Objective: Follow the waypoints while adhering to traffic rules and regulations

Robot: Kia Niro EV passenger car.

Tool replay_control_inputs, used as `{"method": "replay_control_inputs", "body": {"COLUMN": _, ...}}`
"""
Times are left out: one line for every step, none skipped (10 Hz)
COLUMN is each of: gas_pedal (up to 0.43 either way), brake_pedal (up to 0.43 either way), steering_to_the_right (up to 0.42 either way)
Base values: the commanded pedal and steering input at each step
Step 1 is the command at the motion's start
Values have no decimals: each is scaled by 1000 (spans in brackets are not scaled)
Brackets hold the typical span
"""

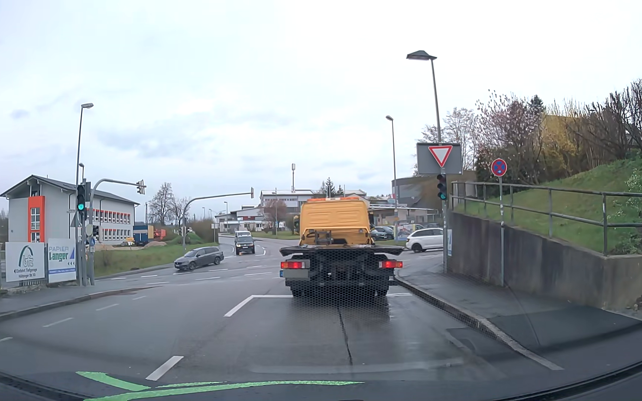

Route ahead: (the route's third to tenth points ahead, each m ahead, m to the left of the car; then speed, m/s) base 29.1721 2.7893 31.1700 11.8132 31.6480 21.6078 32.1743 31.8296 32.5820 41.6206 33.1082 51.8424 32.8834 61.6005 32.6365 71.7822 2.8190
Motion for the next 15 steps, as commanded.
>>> {"method": "replay_control_inputs", "body": {"gas_pedal": 177, "brake_pedal": 0, "steering_to_the_right": -5}}
{"method": "replay_control_inputs", "body": {"gas_pedal": 177, "brake_pedal": 0, "steering_to_the_right": -5}}
{"method": "replay_control_inputs", "body": {"gas_pedal": 177, "brake_pedal": 0, "steering_to_the_right": -5}}
{"method": "replay_control_inputs", "body": {"gas_pedal": 177, "brake_pedal": 0, "steering_to_the_right": -4}}
{"method": "replay_control_inputs", "body": {"gas_pedal": 169, "brake_pedal": 0, "steering_to_the_right": -4}}
{"method": "replay_control_inputs", "body": {"gas_pedal": 138, "brake_pedal": 0, "steering_to_the_right": -4}}
{"method": "replay_control_inputs", "body": {"gas_pedal": 130, "brake_pedal": 0, "steering_to_the_right": -3}}
{"method": "replay_control_inputs", "body": {"gas_pedal": 118, "brake_pedal": 0, "steering_to_the_right": -3}}
{"method": "replay_control_inputs", "body": {"gas_pedal": 67, "brake_pedal": 0, "steering_to_the_right": -3}}
{"method": "replay_control_inputs", "body": {"gas_pedal": 0, "brake_pedal": 0, "steering_to_the_right": -3}}
{"method": "replay_control_inputs", "body": {"gas_pedal": 0, "brake_pedal": 0, "steering_to_the_right": -3}}
{"method": "replay_control_inputs", "body": {"gas_pedal": 0, "brake_pedal": 0, "steering_to_the_right": -3}}
{"method": "replay_control_inputs", "body": {"gas_pedal": 0, "brake_pedal": 0, "steering_to_the_right": -3}}
{"method": "replay_control_inputs", "body": {"gas_pedal": 0, "brake_pedal": 0, "steering_to_the_right": -3}}
{"method": "replay_control_inputs", "body": {"gas_pedal": 0, "brake_pedal": 0, "steering_to_the_right": -3}}
